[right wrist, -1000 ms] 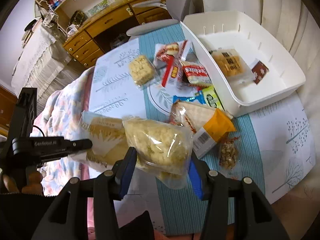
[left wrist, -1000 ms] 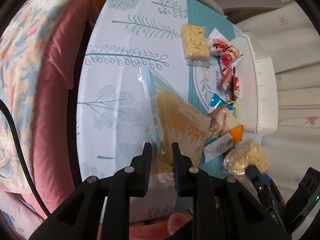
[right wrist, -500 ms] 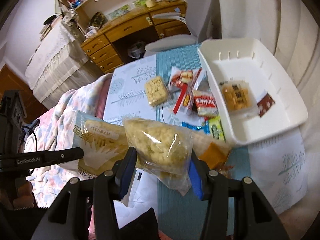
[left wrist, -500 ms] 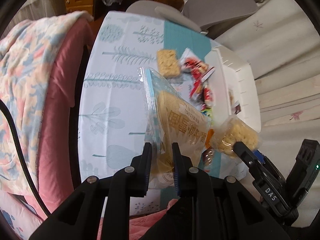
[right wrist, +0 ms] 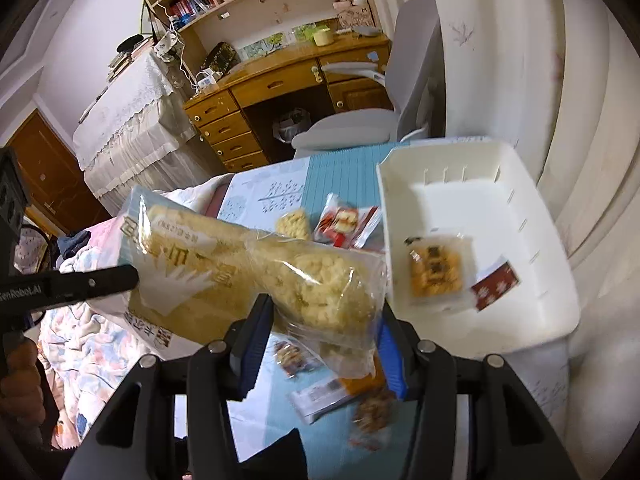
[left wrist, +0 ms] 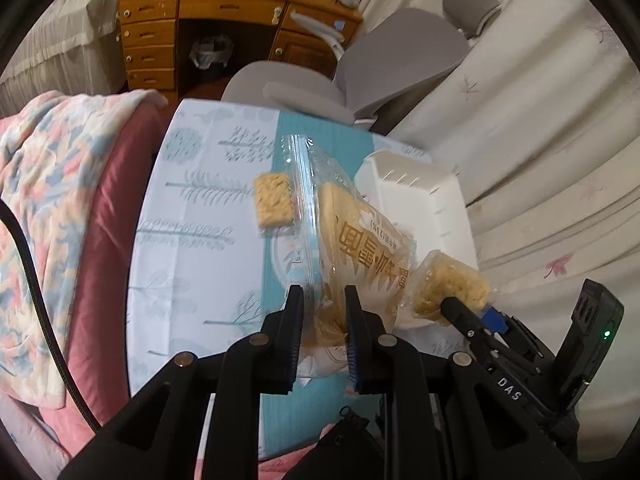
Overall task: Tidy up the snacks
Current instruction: 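Lift both bags and carry them over the white tray, then lower both bags into the white tray and open both tools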
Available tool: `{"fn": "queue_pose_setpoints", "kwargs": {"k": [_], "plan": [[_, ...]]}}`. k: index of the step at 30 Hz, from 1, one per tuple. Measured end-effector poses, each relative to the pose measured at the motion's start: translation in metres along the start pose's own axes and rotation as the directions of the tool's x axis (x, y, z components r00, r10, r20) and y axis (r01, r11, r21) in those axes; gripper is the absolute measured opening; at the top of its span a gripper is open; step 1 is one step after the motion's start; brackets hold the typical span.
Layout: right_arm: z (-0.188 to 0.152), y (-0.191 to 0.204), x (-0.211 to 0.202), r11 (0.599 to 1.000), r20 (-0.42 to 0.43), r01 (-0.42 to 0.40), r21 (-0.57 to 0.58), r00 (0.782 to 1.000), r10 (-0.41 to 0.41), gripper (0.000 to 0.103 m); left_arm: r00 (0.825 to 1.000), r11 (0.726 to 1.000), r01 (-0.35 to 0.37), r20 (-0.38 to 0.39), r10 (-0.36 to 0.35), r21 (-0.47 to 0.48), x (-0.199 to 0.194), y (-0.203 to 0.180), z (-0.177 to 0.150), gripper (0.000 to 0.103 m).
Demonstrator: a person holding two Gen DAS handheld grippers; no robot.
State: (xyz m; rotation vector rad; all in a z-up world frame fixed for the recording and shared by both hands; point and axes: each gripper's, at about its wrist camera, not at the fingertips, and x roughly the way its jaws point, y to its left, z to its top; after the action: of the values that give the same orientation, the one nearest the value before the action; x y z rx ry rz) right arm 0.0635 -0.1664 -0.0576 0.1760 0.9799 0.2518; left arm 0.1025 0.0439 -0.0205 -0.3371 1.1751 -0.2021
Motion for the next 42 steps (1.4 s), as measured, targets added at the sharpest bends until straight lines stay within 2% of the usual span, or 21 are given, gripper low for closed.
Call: {"fn": "queue_pose_setpoints", "kwargs": {"k": [9, 16, 23, 29, 32, 34, 37, 42], "plan": [[0.022, -0.039, -0.002, 0.998, 0.021, -0.008, -0.069, 1.000, 0.009, 0.049, 0.995, 1.000, 0.005, 0.100, -0.006, 0.013, 0.008, -0.057, 0.023, 0.017], [0.035, -0.071, 0.005, 0.997, 0.020, -0.008, -0.083, 1.000, 0.010, 0.050, 0.990, 0.999, 0.007, 0.143, -0.012, 0.034, 0.028, -0.100, 0.040, 0.016], [0.041, -0.108, 0.013, 1.000, 0.000, -0.009, -0.014, 1.000, 0.009, 0.050, 0.986, 0.996, 0.042, 0.160, -0.054, 0.079, 0.055, -0.133, 0.055, 0.015], [0.042, -0.135, 0.023, 0.996, -0.038, -0.051, 0.071, 0.998, 0.054, 0.052, 0.989, 0.989, 0.067, 0.123, -0.084, 0.134, 0.080, -0.159, 0.060, 0.017], [0.042, -0.140, 0.025, 0.994, -0.045, -0.065, 0.091, 0.997, 0.069, 0.058, 0.984, 0.983, 0.102, 0.129, -0.122, 0.149, 0.083, -0.168, 0.061, 0.039], [0.041, -0.142, 0.025, 0.993, -0.046, -0.069, 0.099, 0.996, 0.073, 0.072, 0.981, 0.979, 0.090, 0.153, -0.118, 0.182, 0.080, -0.173, 0.059, 0.063], [0.040, -0.139, 0.025, 0.993, -0.045, -0.071, 0.099, 0.996, 0.076, 0.073, 0.982, 0.977, 0.040, 0.173, -0.077, 0.209, 0.077, -0.178, 0.056, 0.066], [0.037, -0.137, 0.024, 0.990, -0.048, -0.080, 0.113, 0.995, 0.086, 0.073, 0.985, 0.983, 0.027, 0.160, -0.057, 0.180, 0.073, -0.166, 0.052, 0.071]]}}
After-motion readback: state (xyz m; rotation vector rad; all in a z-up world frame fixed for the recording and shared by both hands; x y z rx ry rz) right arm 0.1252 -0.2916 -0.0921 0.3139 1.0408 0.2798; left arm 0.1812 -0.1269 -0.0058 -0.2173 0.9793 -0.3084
